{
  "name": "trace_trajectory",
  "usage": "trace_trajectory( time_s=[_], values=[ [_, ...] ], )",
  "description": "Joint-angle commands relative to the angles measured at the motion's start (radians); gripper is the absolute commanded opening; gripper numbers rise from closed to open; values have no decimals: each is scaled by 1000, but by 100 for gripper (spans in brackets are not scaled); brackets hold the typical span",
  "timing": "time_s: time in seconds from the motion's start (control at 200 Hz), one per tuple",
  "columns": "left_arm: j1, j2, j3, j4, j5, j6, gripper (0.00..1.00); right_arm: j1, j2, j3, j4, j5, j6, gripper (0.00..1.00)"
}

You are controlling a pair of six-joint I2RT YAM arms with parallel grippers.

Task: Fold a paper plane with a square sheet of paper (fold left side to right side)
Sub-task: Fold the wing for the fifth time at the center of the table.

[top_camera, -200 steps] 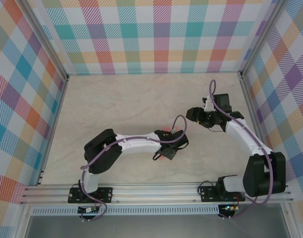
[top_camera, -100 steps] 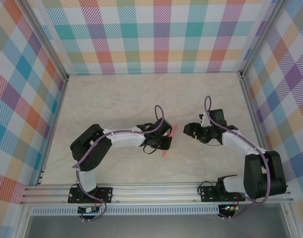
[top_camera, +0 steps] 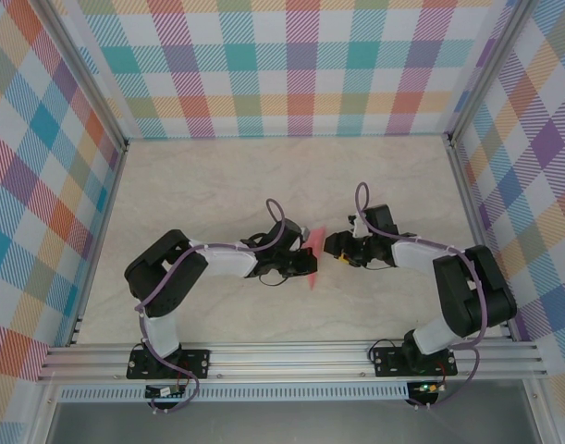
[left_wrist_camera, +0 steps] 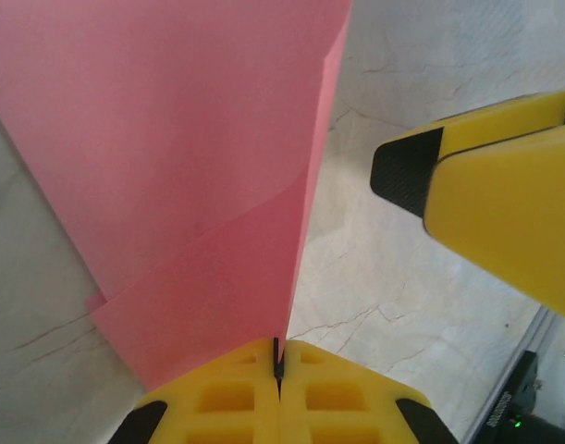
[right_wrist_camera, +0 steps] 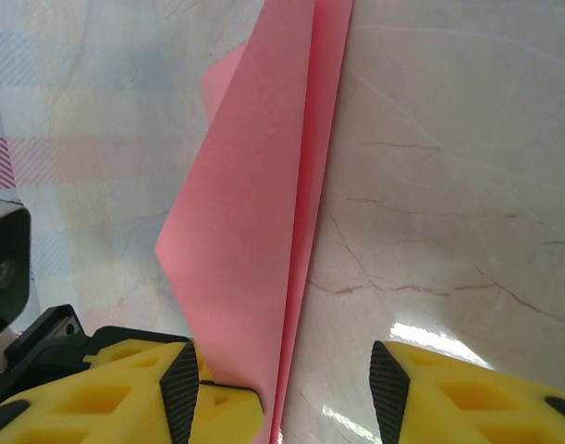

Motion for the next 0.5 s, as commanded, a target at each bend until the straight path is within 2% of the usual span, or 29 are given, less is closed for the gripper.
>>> trace_trajectory(
  time_s=[0.0, 0.495],
  values=[
    [24, -38, -33, 106, 38, -66, 0, 20, 23, 19, 82, -21, 41, 53],
    [60, -45, -91, 175, 49, -130, 0, 62, 145, 96, 65, 45, 95, 45]
  ],
)
